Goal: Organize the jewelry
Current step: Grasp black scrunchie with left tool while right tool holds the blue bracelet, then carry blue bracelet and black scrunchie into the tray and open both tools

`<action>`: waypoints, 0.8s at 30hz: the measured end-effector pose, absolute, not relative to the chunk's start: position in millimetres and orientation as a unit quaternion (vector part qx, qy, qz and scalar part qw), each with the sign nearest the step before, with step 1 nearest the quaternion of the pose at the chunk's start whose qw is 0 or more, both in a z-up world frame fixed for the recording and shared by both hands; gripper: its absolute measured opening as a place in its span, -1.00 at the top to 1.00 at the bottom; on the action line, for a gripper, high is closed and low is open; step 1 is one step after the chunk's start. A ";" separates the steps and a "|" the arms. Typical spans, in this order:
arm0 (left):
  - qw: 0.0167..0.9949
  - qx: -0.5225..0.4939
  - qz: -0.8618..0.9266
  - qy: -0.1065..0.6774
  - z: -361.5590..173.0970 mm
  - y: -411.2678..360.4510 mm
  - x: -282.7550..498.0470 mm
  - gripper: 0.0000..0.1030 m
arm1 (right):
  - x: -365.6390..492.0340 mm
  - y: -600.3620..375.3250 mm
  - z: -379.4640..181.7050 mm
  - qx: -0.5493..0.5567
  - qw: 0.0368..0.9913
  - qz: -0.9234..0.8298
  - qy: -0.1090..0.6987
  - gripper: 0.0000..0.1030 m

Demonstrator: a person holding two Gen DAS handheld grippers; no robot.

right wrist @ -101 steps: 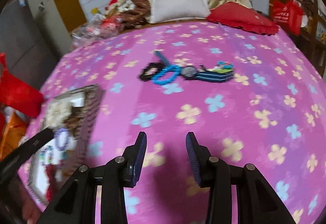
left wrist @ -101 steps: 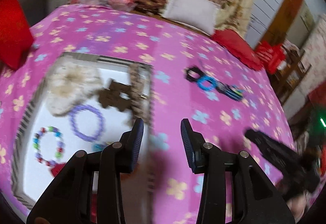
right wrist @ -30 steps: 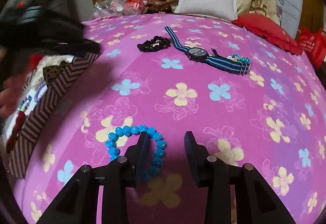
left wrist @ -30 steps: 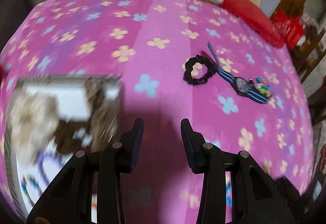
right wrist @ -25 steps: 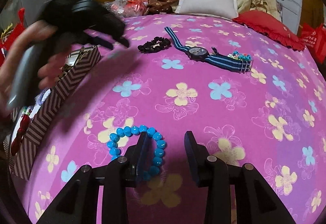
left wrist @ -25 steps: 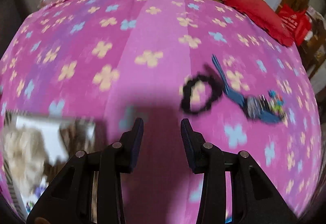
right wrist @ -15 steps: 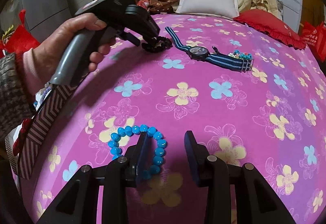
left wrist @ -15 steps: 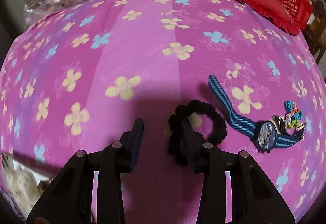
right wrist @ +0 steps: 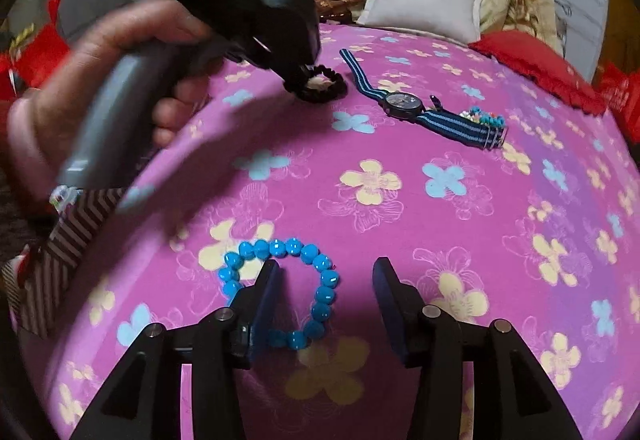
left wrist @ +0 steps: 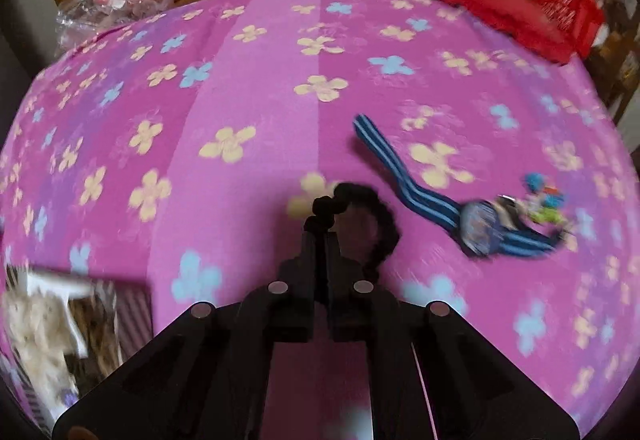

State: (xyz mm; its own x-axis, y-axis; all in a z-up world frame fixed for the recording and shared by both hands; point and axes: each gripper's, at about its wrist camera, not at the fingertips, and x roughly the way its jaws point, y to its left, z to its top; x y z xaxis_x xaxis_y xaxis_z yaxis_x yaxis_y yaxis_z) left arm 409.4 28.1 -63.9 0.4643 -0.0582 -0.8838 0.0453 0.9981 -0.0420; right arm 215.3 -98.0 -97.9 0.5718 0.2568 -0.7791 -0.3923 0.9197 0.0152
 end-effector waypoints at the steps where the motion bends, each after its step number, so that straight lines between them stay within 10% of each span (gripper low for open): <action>1: 0.857 -0.029 -0.041 0.512 -55.0 34.5 396.7 0.94 | 213.0 -98.7 -97.5 -0.078 0.884 0.183 0.424 0.19; 5: 0.855 -0.125 -0.087 0.495 -25.2 72.3 340.1 0.95 | 205.8 -95.9 -96.7 -0.083 0.885 0.182 0.420 0.84; 24: 0.887 -0.251 0.000 0.387 -0.2 255.8 152.9 0.95 | 178.9 -53.9 -10.0 -0.052 0.890 0.206 0.404 0.85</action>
